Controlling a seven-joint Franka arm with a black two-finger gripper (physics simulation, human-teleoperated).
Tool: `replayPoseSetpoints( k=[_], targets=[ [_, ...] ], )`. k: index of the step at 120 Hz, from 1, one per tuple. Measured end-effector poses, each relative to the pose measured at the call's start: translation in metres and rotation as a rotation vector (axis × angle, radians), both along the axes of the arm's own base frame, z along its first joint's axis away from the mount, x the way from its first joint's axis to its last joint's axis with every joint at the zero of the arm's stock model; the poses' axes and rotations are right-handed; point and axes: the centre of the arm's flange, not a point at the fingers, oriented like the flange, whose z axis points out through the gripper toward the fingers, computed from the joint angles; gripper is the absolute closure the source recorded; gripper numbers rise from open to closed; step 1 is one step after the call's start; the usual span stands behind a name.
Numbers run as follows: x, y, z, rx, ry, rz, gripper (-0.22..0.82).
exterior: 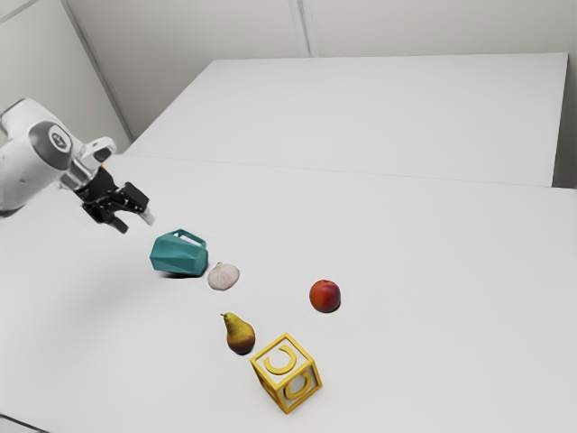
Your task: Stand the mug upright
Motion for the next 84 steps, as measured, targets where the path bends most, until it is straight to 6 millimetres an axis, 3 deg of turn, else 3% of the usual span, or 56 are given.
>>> replayPoseSetpoints(
  k=[31, 84],
  targets=[
    [0.015, 0.006, -0.037, -0.086, -0.093, -0.003, 0.00],
    [0.008, 0.017, -0.084, -0.152, -0.127, -0.049, 0.00]
  ],
)
